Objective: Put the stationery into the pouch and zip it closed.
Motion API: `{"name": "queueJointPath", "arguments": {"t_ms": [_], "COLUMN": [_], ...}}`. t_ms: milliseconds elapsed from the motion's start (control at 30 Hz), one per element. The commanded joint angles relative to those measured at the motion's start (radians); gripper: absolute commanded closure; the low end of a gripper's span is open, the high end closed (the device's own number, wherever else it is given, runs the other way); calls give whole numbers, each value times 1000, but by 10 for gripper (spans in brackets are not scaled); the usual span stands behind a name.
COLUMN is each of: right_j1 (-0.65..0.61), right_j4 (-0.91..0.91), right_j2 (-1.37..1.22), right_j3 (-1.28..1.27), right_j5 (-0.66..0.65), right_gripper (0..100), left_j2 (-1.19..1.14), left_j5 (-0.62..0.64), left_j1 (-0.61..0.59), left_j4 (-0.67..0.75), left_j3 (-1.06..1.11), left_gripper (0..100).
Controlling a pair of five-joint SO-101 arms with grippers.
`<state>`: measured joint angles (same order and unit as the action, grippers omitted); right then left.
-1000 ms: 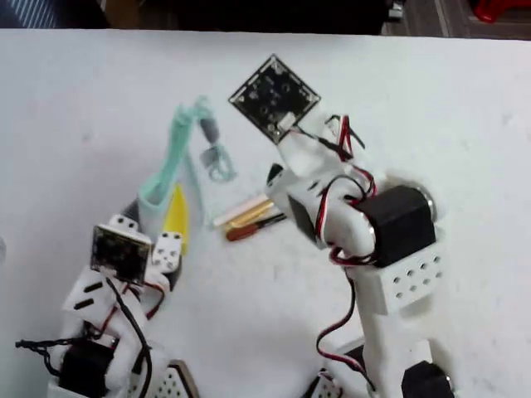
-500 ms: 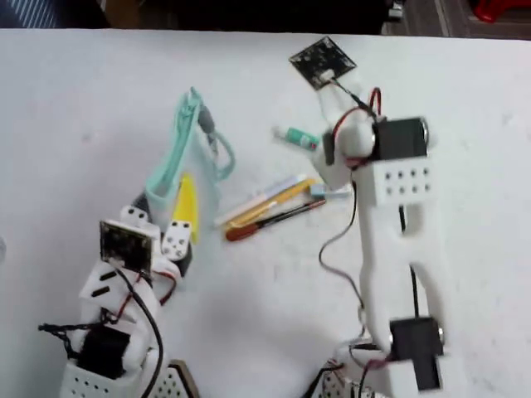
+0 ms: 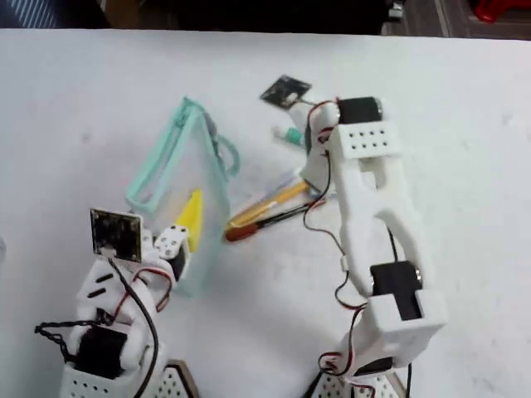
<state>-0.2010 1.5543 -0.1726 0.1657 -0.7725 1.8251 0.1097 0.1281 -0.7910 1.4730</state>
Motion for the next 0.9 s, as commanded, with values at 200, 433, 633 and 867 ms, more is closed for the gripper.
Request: {"name": "queueJointPath", "arguments": {"t_ms": [200,433,633,867], "right_j1": [-124,-225,-251,-294], "right_j4": [-318,-427,-535,-591], "right_j2": [-1,-2,-10,-177], "right_j3": [-133,-236,-288,-206], "right_j5": [-68,-192,-226,-226], "right_gripper": [866,865,865,865], "left_j2": [8,8,8,8], "left_j5": [9,15,15,17], "left_j1": [-51,-189,-191,-197], "left_j4": [5,-2,-3,-3], "left_j3": [-34,-72,-63,-60], "left_gripper": [977,977,977,977]}}
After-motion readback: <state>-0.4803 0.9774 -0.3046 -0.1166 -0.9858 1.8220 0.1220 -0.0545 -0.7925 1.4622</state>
